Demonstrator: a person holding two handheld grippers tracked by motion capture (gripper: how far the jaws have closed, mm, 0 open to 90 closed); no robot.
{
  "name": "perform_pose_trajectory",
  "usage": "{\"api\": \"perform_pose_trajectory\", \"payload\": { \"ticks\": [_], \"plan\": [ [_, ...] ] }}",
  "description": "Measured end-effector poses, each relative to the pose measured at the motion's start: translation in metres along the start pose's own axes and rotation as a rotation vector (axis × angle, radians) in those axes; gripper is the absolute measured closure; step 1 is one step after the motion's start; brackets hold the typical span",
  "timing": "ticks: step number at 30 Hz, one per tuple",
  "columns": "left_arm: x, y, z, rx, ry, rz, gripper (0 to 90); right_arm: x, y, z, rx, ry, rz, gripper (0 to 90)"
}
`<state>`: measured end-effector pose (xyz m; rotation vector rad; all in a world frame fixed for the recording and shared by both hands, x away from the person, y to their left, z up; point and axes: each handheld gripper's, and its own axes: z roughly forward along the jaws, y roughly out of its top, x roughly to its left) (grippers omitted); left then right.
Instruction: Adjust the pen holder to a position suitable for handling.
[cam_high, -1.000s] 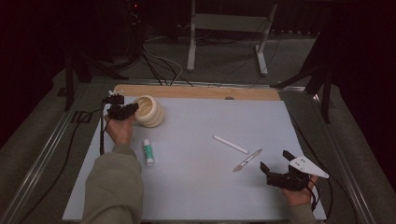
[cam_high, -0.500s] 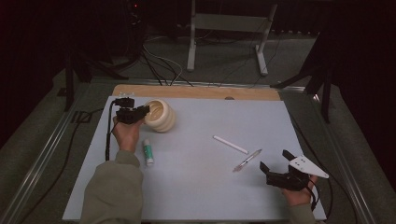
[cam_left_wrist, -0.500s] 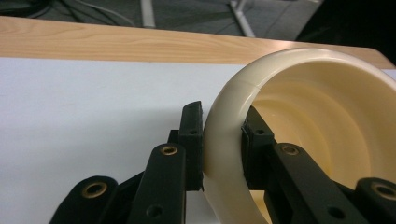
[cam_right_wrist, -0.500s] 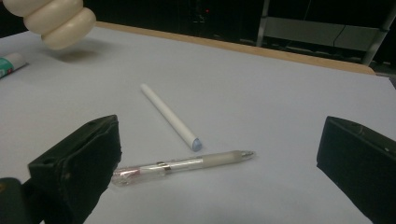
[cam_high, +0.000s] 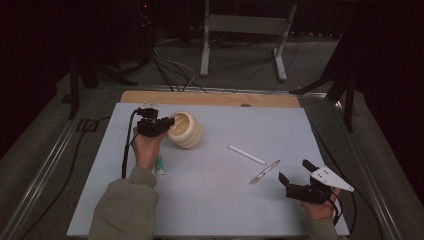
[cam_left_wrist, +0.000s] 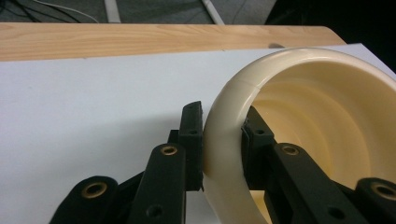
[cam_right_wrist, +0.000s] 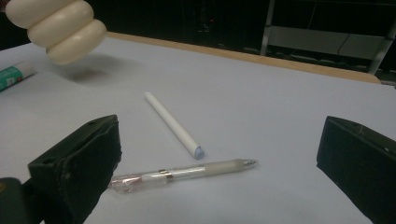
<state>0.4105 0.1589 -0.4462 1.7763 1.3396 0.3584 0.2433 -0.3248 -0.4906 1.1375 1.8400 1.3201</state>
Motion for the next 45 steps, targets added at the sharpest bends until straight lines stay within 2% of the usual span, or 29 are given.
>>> {"api": "perform_pose_trajectory", "payload": {
  "ticks": [5,11,16,21,26,29,30,32,33,34,35,38,39,40,42,44,45],
  "plan": [
    [-0.012,-0.001,0.002,0.021,-0.038,0.015,75.4,-0.002,-0.001,0.000,0.002,0.010,0.020,0.0],
    [-0.025,-0.002,0.009,0.051,-0.048,0.045,75.3,-0.005,-0.002,0.000,-0.008,0.012,0.034,0.0],
    [-0.032,-0.006,0.017,0.075,-0.053,0.057,75.2,-0.004,-0.001,0.000,-0.025,0.015,0.026,0.0],
    [-0.040,-0.011,0.026,0.108,-0.065,0.064,74.4,-0.001,0.000,0.005,0.002,0.025,0.017,0.0],
    [-0.050,-0.016,0.034,0.135,-0.071,0.087,74.3,0.003,0.002,0.006,0.001,0.028,-0.001,0.0],
    [-0.053,-0.017,0.036,0.107,-0.112,0.078,72.1,0.005,0.002,0.007,0.011,0.028,-0.010,0.0],
    [-0.053,-0.017,0.037,0.102,-0.141,0.067,70.4,0.005,0.002,0.008,0.016,0.028,-0.012,0.0],
    [-0.053,-0.017,0.038,0.075,-0.181,0.064,57.2,0.005,0.002,0.010,0.028,0.034,-0.010,0.0],
    [-0.054,-0.017,0.038,0.065,-0.178,0.063,43.6,0.005,0.002,0.011,0.030,0.037,-0.013,0.0],
    [-0.054,-0.017,0.038,0.052,-0.181,0.068,43.6,0.005,0.002,0.011,0.030,0.037,-0.013,0.0],
    [-0.055,-0.017,0.037,0.038,-0.182,0.074,38.5,0.005,0.002,0.011,0.032,0.039,-0.013,0.0],
    [-0.056,-0.016,0.034,-0.004,-0.170,0.079,21.1,0.004,0.003,0.014,0.043,0.047,-0.009,0.0],
    [-0.055,-0.016,0.033,-0.013,-0.174,0.080,10.1,0.003,0.004,0.015,0.051,0.050,-0.012,0.0],
    [-0.055,-0.016,0.031,-0.022,-0.184,0.080,10.1,0.003,0.004,0.015,0.051,0.050,-0.012,0.0],
    [-0.054,-0.015,0.028,-0.039,-0.189,0.080,0.0,0.002,0.006,0.017,0.060,0.051,-0.007,0.0],
    [-0.052,-0.014,0.023,-0.071,-0.185,0.083,0.0,0.001,0.008,0.017,0.060,0.055,0.000,0.0],
    [-0.052,-0.013,0.020,-0.081,-0.196,0.086,0.0,0.001,0.009,0.018,0.061,0.055,0.004,0.0]
  ]
}}
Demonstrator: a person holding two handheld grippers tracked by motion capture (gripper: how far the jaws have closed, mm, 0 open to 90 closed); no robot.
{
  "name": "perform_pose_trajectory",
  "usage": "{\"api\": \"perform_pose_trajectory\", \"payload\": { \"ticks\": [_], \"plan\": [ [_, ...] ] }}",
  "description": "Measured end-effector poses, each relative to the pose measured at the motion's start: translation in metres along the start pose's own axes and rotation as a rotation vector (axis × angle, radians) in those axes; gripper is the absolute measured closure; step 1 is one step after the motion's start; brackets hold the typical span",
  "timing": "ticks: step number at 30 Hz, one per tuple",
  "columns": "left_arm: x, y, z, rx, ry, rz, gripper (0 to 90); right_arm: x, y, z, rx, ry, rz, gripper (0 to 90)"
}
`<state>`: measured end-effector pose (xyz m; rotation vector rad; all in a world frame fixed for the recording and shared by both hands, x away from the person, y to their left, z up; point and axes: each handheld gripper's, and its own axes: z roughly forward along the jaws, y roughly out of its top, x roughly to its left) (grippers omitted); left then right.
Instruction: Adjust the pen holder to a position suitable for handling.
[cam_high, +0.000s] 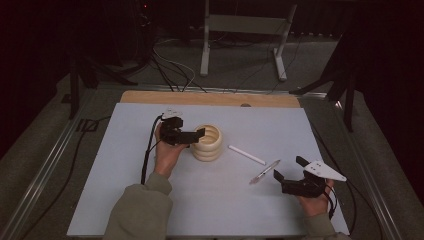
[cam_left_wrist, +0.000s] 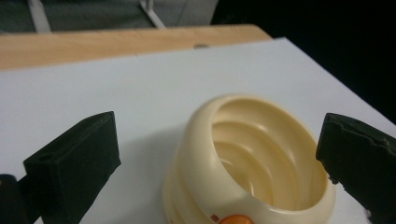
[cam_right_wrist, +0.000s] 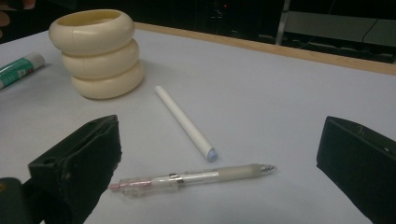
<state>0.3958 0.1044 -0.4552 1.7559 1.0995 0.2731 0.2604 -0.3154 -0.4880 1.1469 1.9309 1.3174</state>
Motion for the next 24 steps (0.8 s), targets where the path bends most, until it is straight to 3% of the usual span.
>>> {"api": "perform_pose_trajectory", "payload": {
  "ticks": [3,10,15,21,24],
  "plan": [
    [0.000,0.001,-0.006,-0.009,-0.040,0.015,0.0,0.000,0.003,0.002,0.013,-0.015,-0.007,0.0],
    [-0.003,0.000,-0.025,-0.076,-0.016,0.052,0.0,-0.004,0.006,0.004,0.009,-0.013,-0.011,0.0],
    [-0.008,-0.001,-0.040,-0.123,-0.011,0.102,0.0,-0.005,0.003,0.007,0.021,-0.007,-0.012,0.0],
    [-0.006,-0.006,-0.051,-0.098,-0.025,0.112,0.0,-0.004,0.001,0.002,-0.002,-0.010,-0.008,0.0],
    [-0.004,-0.008,-0.057,-0.089,0.006,0.107,0.0,-0.002,0.000,0.003,0.001,-0.003,-0.015,0.0]
  ]
}}
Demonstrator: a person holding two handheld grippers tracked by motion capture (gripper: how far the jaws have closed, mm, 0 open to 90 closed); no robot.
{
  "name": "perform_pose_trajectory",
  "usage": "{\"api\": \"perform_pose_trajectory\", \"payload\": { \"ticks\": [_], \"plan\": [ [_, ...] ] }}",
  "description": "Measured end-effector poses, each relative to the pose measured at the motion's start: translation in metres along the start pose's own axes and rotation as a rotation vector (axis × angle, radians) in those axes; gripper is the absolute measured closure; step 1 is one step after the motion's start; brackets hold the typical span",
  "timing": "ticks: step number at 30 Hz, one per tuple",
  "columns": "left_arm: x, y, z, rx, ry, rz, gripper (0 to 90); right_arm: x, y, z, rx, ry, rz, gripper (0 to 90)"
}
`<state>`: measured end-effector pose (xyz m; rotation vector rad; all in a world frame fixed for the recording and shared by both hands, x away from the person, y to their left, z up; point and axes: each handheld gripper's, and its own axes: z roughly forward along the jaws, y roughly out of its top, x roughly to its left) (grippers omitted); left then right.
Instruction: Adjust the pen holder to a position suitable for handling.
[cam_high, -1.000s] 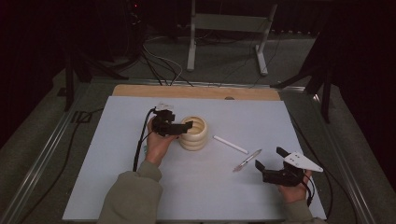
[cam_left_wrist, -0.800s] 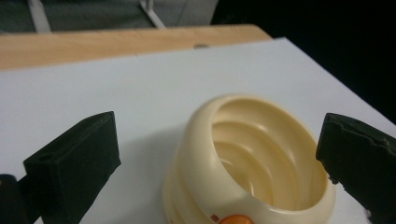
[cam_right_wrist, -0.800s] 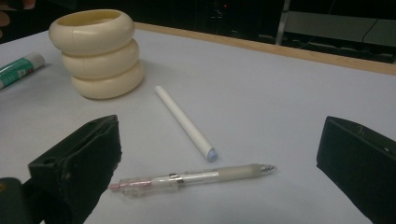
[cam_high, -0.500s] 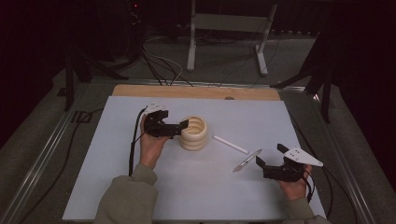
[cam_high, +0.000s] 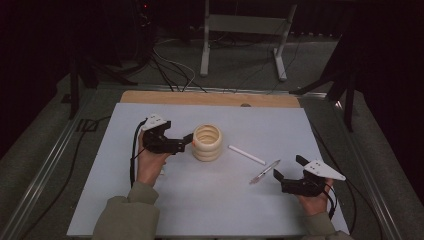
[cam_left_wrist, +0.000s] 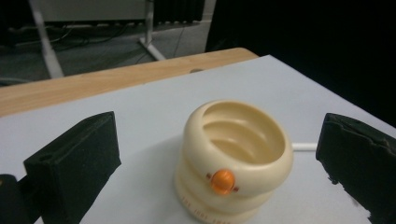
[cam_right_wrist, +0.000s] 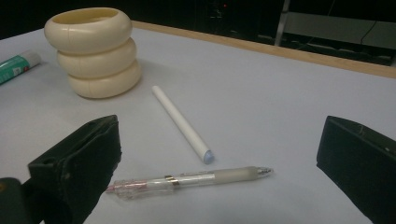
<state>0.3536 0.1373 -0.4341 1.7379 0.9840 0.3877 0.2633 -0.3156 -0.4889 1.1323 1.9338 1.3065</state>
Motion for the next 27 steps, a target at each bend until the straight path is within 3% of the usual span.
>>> {"api": "perform_pose_trajectory", "payload": {
  "ticks": [4,7,13,19,27],
  "plan": [
    [0.006,-0.002,-0.008,0.008,0.032,-0.029,0.0,0.000,0.000,-0.001,-0.003,0.000,0.005,0.0],
    [0.009,-0.004,-0.013,0.013,0.075,-0.019,0.0,-0.001,-0.001,-0.001,0.001,-0.005,0.007,0.0],
    [0.016,-0.006,-0.024,0.022,0.120,-0.029,0.0,-0.001,-0.001,0.000,0.008,-0.006,0.004,0.0],
    [0.022,-0.011,-0.033,0.071,0.195,-0.050,0.0,-0.001,-0.001,0.000,0.005,-0.007,0.007,0.0],
    [0.028,-0.022,-0.039,0.114,0.245,-0.054,0.0,-0.001,-0.001,0.001,0.014,-0.011,0.004,0.0]
  ]
}}
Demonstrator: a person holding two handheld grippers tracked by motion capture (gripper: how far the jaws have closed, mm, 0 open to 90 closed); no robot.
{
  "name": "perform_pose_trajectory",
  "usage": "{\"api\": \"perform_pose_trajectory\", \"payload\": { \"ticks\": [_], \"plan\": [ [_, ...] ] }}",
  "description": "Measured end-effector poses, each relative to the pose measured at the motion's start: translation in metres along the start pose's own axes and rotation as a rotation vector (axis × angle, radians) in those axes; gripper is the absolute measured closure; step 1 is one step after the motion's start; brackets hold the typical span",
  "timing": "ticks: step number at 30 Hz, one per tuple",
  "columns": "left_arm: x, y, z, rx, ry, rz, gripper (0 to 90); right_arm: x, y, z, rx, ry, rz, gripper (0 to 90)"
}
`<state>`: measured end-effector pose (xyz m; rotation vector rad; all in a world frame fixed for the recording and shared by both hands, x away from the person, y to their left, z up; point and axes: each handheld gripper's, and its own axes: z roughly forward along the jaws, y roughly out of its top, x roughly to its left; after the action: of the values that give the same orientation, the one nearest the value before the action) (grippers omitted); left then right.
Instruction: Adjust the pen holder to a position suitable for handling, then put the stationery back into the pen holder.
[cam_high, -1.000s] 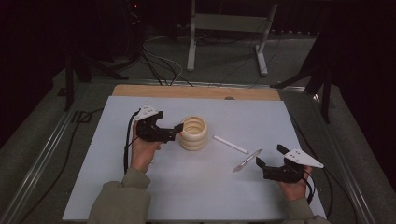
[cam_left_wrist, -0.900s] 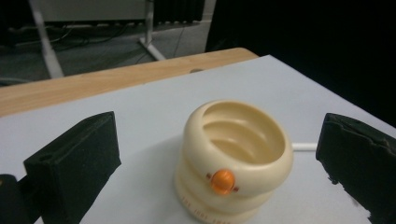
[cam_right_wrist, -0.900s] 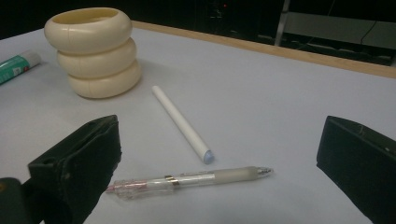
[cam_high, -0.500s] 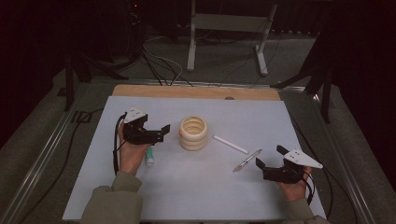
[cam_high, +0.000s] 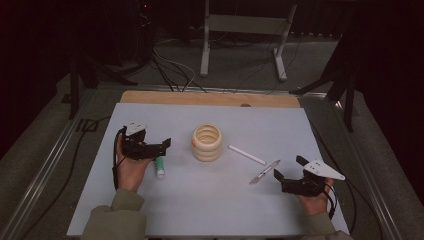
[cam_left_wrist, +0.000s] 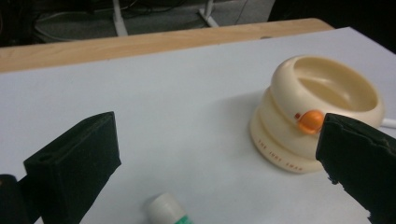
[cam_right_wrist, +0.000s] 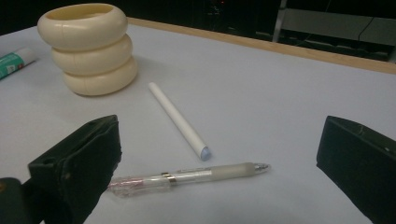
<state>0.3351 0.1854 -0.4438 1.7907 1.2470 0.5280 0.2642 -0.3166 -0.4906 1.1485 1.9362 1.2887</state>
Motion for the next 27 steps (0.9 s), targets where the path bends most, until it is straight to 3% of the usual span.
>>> {"api": "perform_pose_trajectory", "payload": {
  "ticks": [13,27],
  "plan": [
    [0.018,-0.016,-0.005,0.015,0.065,-0.067,0.0,0.000,0.000,-0.001,0.002,-0.007,0.005,0.0],
    [0.026,-0.030,0.009,0.094,0.085,-0.100,0.0,0.000,0.000,0.000,0.002,-0.009,0.004,0.0]
  ]
}}
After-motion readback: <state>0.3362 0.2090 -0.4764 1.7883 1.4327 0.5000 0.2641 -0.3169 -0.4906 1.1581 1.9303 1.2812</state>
